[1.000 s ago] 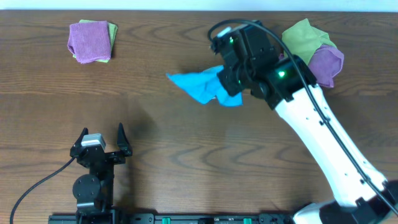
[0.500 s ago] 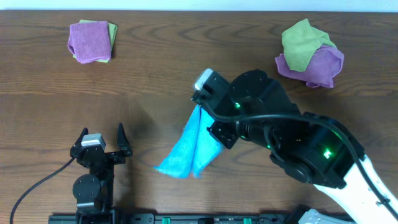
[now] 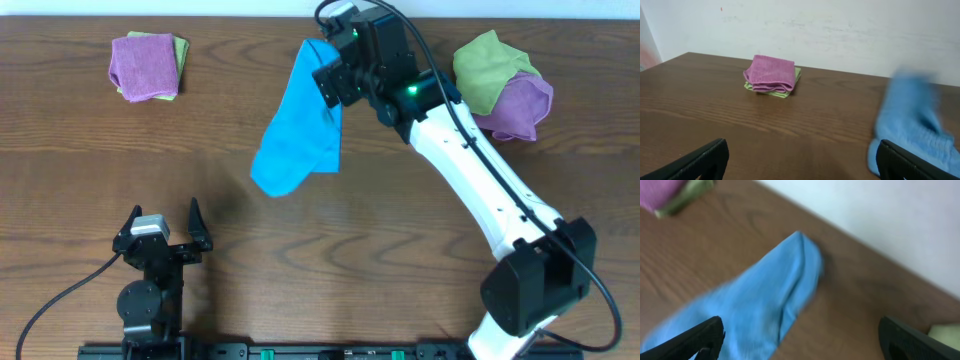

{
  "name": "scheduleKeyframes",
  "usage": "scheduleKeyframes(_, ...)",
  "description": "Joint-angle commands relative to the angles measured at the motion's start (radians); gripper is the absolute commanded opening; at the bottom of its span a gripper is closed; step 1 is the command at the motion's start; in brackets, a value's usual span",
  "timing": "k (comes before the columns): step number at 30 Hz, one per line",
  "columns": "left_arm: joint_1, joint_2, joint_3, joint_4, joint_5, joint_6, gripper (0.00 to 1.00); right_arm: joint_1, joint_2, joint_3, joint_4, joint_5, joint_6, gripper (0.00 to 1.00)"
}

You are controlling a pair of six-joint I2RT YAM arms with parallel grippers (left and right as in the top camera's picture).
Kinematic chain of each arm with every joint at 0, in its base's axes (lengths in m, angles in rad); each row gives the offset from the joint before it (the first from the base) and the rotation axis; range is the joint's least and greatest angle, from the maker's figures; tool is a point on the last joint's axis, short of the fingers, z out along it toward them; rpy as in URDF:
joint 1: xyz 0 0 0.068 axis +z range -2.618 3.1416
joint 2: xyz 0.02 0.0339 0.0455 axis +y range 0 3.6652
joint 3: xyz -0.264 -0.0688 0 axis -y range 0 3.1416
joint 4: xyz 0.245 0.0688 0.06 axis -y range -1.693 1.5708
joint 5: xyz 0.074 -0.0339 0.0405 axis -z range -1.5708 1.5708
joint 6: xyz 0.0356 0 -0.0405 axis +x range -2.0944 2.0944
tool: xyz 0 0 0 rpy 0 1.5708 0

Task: Fold the cloth
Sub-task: 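Lift the blue cloth with the right gripper and carry it left to center, then lower the blue cloth onto the table center with the right gripper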

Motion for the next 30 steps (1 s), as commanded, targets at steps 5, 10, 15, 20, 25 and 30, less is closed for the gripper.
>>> scheduleKeyframes(5,-0.005,-0.006,-0.018,-0.049,-0.011,-0.004,0.95,0.019,-0.031,0.012,-0.201,-0.029,-0.024,0.99)
scheduleKeyframes(10,-0.005,-0.006,-0.018,-0.049,-0.011,-0.004,0.95,0.019,0.063,0.011,-0.175,-0.183,-0.053,0.99)
scheduleKeyframes(15,-0.005,-0.006,-0.018,-0.049,-0.011,-0.004,0.95,0.020,0.192,0.011,-0.093,-0.267,-0.053,0.81)
scheduleKeyframes(20,-0.005,-0.006,-0.018,-0.049,-0.011,-0.004,0.95,0.022,0.293,0.011,0.040,-0.336,-0.049,0.78)
scheduleKeyframes(25,-0.005,-0.006,-0.018,-0.049,-0.011,-0.004,0.96,0.041,0.343,0.011,0.097,-0.271,-0.050,0.78)
scheduleKeyframes(30,-0.005,-0.006,-0.018,-0.049,-0.011,-0.004,0.95,0.043,0.370,0.011,0.095,-0.153,-0.049,0.79)
